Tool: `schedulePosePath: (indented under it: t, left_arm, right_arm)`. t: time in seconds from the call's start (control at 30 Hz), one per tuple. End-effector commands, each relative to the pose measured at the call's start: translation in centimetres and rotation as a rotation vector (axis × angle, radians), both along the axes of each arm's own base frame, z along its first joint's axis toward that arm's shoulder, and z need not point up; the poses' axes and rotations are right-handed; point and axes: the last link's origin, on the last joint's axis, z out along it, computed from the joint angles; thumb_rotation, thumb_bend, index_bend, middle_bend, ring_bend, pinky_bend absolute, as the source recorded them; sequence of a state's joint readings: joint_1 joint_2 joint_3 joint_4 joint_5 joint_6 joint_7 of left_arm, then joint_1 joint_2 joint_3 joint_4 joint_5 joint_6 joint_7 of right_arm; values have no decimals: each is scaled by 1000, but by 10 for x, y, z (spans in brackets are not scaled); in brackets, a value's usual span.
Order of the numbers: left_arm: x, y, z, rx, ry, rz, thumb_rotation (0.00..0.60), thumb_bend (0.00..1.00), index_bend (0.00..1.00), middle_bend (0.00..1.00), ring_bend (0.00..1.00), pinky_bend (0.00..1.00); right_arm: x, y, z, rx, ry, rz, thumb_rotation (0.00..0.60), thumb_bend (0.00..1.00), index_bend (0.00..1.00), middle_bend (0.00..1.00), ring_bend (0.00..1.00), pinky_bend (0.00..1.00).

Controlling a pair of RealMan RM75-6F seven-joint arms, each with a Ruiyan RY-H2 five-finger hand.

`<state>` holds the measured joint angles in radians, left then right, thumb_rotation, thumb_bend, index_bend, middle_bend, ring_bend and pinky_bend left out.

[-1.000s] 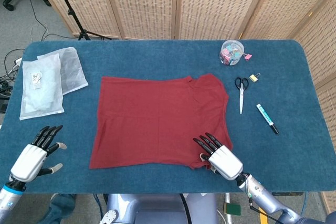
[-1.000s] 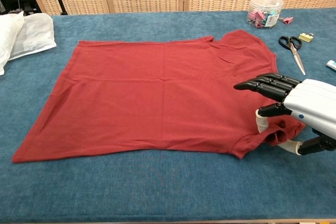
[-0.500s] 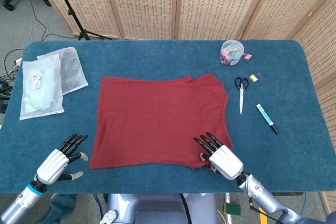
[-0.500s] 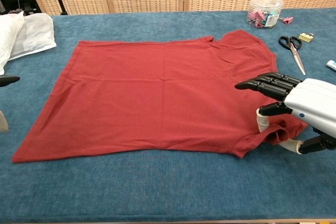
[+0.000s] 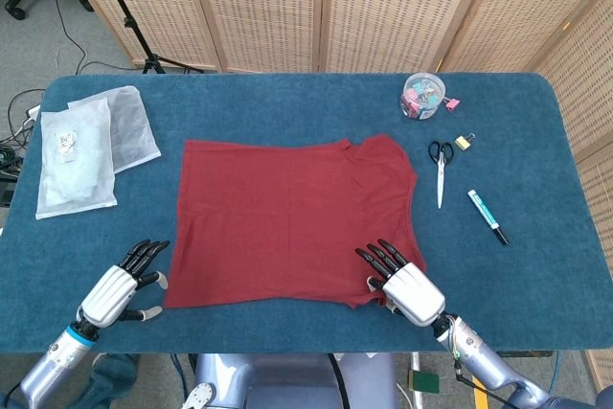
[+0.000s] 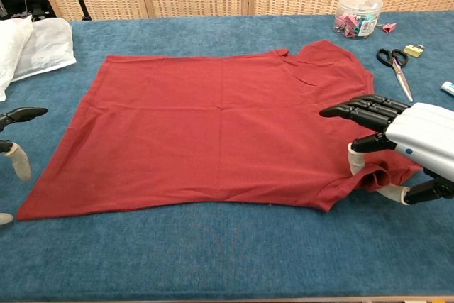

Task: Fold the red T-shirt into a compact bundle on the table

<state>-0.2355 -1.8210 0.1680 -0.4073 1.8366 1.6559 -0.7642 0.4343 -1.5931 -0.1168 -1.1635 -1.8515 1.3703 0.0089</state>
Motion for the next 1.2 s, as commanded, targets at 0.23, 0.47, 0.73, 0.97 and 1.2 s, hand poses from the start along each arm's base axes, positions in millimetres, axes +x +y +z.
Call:
schedulePosePath:
  t: [0.23, 0.47, 0.73, 0.97, 1.2]
  left_arm:
    - [3, 2, -6, -9, 2, -5, 600, 48, 525, 0, 0, 0]
    - [6, 5, -9, -9, 6, -9, 600, 102, 527, 0, 0, 0]
    - [10, 13, -12, -2, 0, -8, 600, 159, 527, 0, 0, 0]
    - [14, 17, -13, 7, -11, -11, 600, 192, 527, 0, 0, 0]
    - [19, 20, -16, 9, -19, -19, 600, 245, 528, 0, 0, 0]
  right_arm:
    - [0, 0, 1, -3, 0, -1, 600, 649, 605, 66, 0, 0]
    - [0, 0, 1, -4, -2, -3, 600, 663, 605, 66, 0, 0]
    - [-1, -1, 2, -7, -1, -5, 600, 672, 605, 71, 0, 0]
    - [-1, -1, 3, -9, -2, -7, 600, 672, 605, 71, 0, 0]
    - [-1, -2, 4, -13, -3, -8, 600, 672, 605, 71, 0, 0]
